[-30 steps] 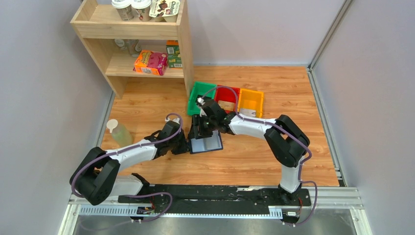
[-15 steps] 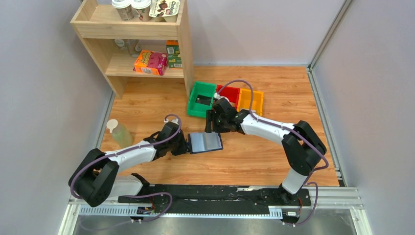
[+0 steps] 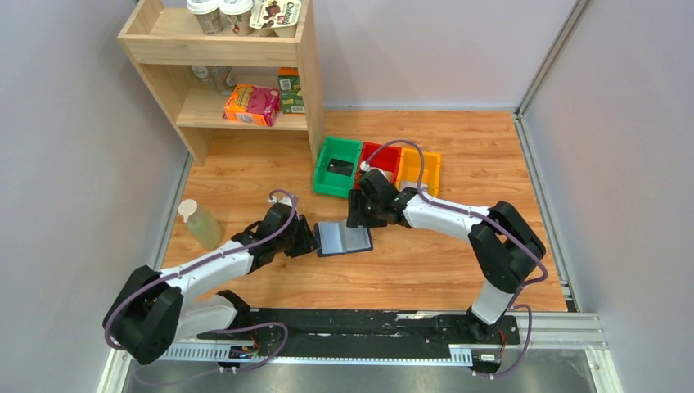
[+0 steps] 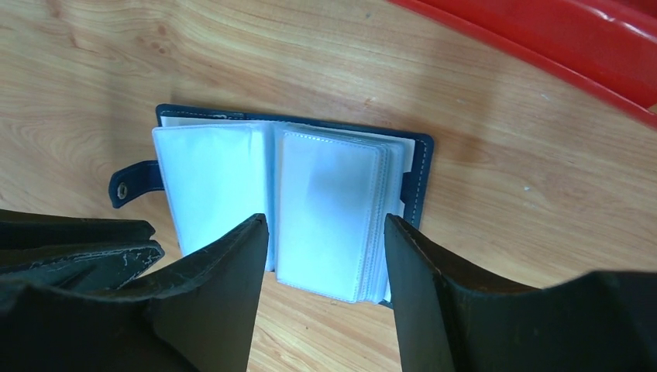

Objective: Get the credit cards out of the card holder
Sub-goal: Remove the credit card from the card holder.

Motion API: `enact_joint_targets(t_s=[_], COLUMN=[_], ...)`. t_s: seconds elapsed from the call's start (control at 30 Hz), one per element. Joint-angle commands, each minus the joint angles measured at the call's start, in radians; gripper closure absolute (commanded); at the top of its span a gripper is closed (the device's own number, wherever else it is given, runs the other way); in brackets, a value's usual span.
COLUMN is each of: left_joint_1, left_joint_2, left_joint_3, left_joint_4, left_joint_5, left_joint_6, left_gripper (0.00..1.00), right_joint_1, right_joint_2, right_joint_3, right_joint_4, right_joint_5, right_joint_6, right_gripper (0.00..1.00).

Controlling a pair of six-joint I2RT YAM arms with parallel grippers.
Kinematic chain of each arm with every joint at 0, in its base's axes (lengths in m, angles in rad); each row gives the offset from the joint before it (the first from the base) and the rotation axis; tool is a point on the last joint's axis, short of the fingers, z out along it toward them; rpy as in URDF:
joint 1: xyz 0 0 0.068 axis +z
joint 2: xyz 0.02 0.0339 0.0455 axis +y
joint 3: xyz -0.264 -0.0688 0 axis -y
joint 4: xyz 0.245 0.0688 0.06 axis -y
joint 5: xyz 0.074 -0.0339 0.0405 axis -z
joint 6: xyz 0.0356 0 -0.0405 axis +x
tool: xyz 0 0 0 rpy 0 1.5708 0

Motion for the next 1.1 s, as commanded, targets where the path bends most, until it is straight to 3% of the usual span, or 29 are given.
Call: enact_joint_targets(t_s=[0.0,0.5,0.6,0.87,1.07], left_joint_1=[-0.003,-0.003,-0.003,-0.003,-0.003], left_joint_2=[-0.050,0.115,0.148,0.195,0.195], left_joint_3=[0.027,0.067,0.070,0.062,0.050], left_joint_4=[0.012,0.098,0.106,0.126,0.126], left_joint_5=[-0.015,-0.031,-0.017,0.012,0.025], left_joint_6=[-0.027,-0.025,-0.025,-0.026,-0.033], left_gripper=[0.61,0.57,0.60,0.83,0.87], right_joint_1=[0.005,0.005,0.005,0.005,0.009], right_joint_2=[0.008,0.072,0.072,0.052,0.055], right_joint_3=[0.002,0.008,0.005,0.015,0.023], right_joint_4=[0.053,0.075,0.081,0.078,0.069], right_joint_5=[-0.030,-0.064,-0.076,-0.084,-0.081], right_joint_6=[-0.003,-0.002,0.001,-0.008,-0.016], right_gripper=[0.41,0.46,0.46,0.47,0.45])
